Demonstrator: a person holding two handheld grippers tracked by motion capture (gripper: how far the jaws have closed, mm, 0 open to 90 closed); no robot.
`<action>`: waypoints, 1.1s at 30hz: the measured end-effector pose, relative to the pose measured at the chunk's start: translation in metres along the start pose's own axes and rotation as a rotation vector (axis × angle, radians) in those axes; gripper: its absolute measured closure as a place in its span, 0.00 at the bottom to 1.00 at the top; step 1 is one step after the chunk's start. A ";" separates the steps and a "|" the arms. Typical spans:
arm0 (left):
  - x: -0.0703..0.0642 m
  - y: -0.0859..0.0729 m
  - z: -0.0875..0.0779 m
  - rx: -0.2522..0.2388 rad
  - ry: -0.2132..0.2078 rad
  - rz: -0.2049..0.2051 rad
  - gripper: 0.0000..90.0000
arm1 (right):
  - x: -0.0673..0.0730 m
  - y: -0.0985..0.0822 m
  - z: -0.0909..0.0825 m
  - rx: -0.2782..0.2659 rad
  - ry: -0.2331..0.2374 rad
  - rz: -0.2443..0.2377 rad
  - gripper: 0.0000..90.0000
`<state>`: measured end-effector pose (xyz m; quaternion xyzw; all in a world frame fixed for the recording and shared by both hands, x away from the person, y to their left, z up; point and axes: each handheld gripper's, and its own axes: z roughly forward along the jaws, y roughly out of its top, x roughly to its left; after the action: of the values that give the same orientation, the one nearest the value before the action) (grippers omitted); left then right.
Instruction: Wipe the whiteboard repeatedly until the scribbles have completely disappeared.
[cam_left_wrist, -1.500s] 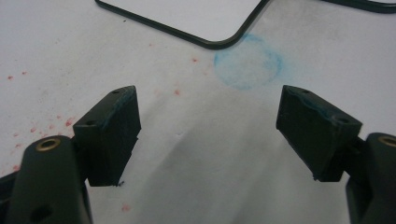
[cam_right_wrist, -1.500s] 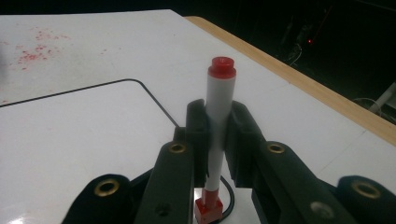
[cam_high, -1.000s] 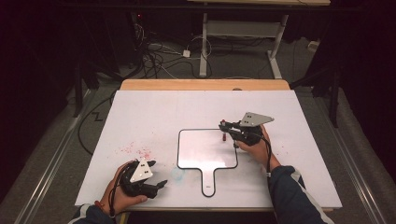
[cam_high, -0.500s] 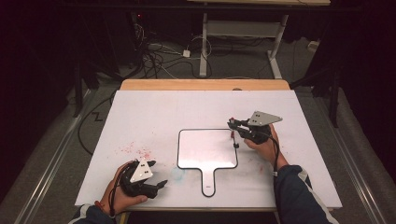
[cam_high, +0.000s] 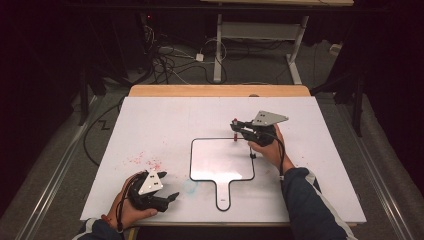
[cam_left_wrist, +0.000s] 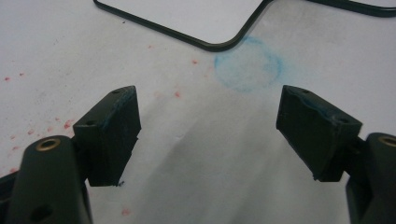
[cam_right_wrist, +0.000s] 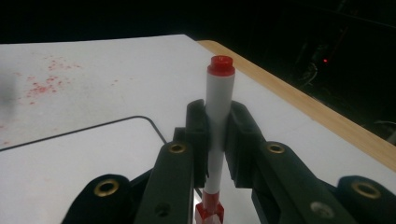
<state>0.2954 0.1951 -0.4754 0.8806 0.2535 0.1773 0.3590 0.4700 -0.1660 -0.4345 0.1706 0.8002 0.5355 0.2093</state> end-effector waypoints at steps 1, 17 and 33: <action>0.000 0.000 0.000 -0.001 0.000 0.000 0.23 | 0.003 0.002 0.005 -0.001 0.013 -0.004 0.91; -0.001 -0.001 -0.002 0.000 -0.001 0.006 0.23 | 0.015 0.005 0.031 0.066 0.031 -0.045 0.91; -0.002 -0.001 0.000 0.013 -0.004 0.010 0.23 | -0.001 -0.005 0.005 0.080 -0.003 -0.013 0.91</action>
<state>0.2934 0.1950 -0.4763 0.8845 0.2496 0.1757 0.3529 0.4729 -0.1643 -0.4401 0.1745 0.8216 0.5015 0.2072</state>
